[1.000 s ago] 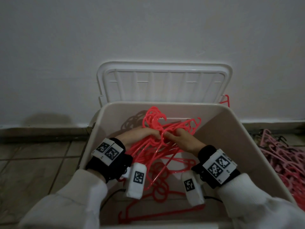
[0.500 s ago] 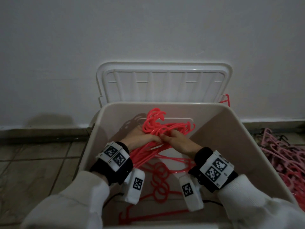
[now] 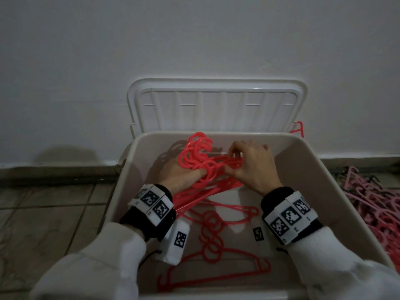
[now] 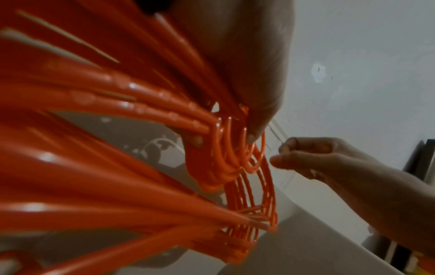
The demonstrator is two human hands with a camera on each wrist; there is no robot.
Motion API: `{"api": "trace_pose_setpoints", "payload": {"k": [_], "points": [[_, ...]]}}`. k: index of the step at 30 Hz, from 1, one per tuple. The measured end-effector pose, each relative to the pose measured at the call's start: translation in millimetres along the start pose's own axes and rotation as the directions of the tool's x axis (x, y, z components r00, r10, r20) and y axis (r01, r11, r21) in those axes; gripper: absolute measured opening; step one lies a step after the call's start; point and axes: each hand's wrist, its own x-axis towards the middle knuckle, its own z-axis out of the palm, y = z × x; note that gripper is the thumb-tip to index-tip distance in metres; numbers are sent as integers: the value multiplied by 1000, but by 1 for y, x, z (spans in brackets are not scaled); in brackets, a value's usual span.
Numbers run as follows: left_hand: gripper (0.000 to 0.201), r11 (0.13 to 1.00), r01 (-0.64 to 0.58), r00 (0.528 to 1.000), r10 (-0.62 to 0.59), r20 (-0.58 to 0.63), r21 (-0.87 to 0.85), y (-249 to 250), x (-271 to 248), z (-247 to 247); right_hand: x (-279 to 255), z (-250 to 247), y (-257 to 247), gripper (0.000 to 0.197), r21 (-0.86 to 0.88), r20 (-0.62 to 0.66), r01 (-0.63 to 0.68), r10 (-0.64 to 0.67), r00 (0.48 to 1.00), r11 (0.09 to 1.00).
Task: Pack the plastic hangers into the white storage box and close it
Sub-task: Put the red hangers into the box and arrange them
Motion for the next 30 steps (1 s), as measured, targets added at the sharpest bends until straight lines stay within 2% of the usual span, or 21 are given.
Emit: {"api": "trace_pose_setpoints", "payload": {"k": [2, 4, 5, 7, 9, 12, 14, 16, 17, 20, 25, 30], "points": [[12, 999, -32, 998, 31, 49, 11, 5, -3, -1, -1, 3, 3, 66, -56, 214, 104, -90, 973, 993], [17, 998, -56, 993, 54, 107, 13, 7, -6, -1, 0, 7, 2, 85, -48, 397, 133, -103, 912, 990], [19, 998, -62, 989, 61, 136, 8, 8, -7, -1, -1, 10, 1, 84, -67, 438, 152, -108, 892, 986], [23, 998, -65, 979, 60, 195, 18, 7, -9, 2, -2, 15, -1, 62, -126, 470, 201, -120, 874, 971], [25, 997, -66, 975, 59, 214, 30, 4, -8, 4, -3, 14, -4, 41, -98, 465, 180, -115, 878, 979], [24, 996, -76, 979, 66, 194, 48, 1, -4, 7, -4, 12, -5, 33, -47, 425, 160, -125, 896, 986], [27, 990, -129, 985, 121, 123, 62, 1, -1, 12, -3, 13, -4, 32, -25, 372, 165, -144, 917, 986], [46, 972, -208, 978, 203, 57, 108, -1, 3, 17, -1, 16, -2, 37, 16, 339, 144, -141, 930, 989], [45, 959, -236, 972, 232, 42, 154, -1, 5, 20, -1, 18, -2, 43, 26, 339, 135, -135, 931, 991], [21, 932, -202, 975, 219, -25, 300, 1, 5, 20, -1, 22, -4, 55, 59, 368, 106, -120, 922, 993], [23, 880, -246, 933, 329, -149, 406, -4, 8, 20, 0, 20, -6, 55, 133, 307, 101, -138, 941, 986], [23, 869, -208, 934, 313, -171, 449, -8, 12, 20, -3, 22, -13, 48, 169, 301, 126, -173, 938, 978]]}}
